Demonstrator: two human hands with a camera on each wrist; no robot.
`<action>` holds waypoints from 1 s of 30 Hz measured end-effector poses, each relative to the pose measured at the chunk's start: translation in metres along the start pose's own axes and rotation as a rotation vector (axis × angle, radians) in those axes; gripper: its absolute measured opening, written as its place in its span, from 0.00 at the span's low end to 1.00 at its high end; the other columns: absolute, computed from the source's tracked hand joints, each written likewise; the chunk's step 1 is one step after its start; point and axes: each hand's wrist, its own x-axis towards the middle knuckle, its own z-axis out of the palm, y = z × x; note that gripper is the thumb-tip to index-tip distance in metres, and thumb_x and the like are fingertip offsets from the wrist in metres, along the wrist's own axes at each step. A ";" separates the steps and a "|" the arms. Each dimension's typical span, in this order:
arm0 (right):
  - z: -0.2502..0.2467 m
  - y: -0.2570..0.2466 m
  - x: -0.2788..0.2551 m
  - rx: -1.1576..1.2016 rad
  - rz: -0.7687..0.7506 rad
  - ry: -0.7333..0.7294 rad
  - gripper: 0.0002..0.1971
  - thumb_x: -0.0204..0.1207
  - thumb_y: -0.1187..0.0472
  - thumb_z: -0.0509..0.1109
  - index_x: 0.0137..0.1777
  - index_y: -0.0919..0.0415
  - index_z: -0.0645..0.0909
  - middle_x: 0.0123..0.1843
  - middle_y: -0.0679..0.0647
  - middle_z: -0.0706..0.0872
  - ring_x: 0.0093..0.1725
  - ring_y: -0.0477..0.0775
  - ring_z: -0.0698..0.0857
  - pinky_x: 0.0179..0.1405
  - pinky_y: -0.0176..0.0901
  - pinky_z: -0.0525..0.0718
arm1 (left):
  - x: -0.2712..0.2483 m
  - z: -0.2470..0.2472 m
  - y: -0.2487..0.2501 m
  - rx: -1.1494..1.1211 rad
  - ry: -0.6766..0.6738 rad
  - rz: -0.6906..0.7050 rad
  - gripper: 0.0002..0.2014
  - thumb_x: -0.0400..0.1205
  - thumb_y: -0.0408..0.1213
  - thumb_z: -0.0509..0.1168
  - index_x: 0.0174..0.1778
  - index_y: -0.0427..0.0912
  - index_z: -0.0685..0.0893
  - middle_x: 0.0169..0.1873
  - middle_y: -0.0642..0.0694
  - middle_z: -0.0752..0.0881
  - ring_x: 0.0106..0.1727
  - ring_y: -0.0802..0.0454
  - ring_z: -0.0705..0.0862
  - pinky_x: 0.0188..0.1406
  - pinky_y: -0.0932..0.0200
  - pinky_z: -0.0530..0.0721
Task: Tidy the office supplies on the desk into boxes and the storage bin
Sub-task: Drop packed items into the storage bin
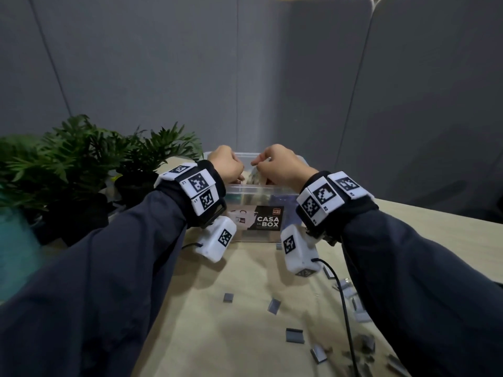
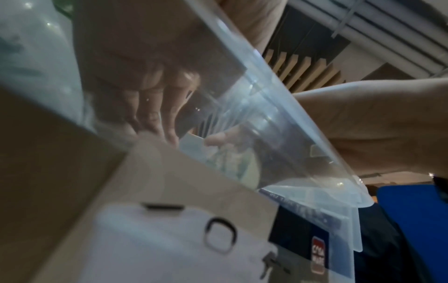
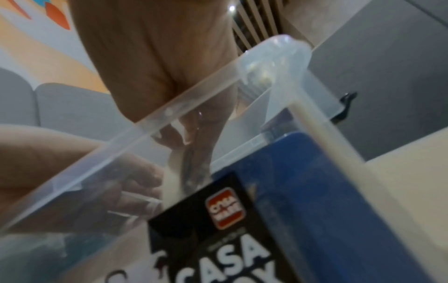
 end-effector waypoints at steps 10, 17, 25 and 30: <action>0.012 0.001 0.013 0.263 0.064 0.037 0.13 0.85 0.66 0.62 0.65 0.71 0.82 0.42 0.60 0.85 0.40 0.57 0.86 0.54 0.55 0.89 | 0.004 -0.002 -0.005 -0.109 0.114 0.015 0.09 0.83 0.26 0.52 0.54 0.39 0.73 0.51 0.33 0.88 0.42 0.43 0.87 0.46 0.47 0.87; 0.012 0.000 0.017 0.146 0.091 -0.144 0.11 0.86 0.61 0.63 0.46 0.67 0.81 0.39 0.59 0.80 0.40 0.55 0.78 0.51 0.52 0.81 | 0.003 -0.002 -0.005 -0.107 0.120 0.023 0.11 0.83 0.27 0.51 0.60 0.39 0.71 0.57 0.34 0.85 0.40 0.47 0.87 0.25 0.63 0.81; 0.017 -0.002 0.015 -0.121 0.108 -0.075 0.17 0.73 0.53 0.80 0.50 0.68 0.86 0.47 0.57 0.88 0.46 0.53 0.84 0.48 0.48 0.85 | 0.005 -0.003 -0.007 -0.086 0.122 0.030 0.13 0.82 0.27 0.52 0.62 0.37 0.71 0.55 0.35 0.85 0.53 0.41 0.86 0.48 0.48 0.86; 0.019 -0.007 0.009 -0.171 0.088 -0.069 0.17 0.77 0.53 0.76 0.54 0.68 0.89 0.47 0.58 0.89 0.48 0.56 0.86 0.49 0.47 0.85 | 0.001 -0.001 -0.008 0.064 0.211 0.116 0.14 0.80 0.26 0.55 0.60 0.39 0.74 0.57 0.38 0.85 0.60 0.39 0.82 0.57 0.52 0.80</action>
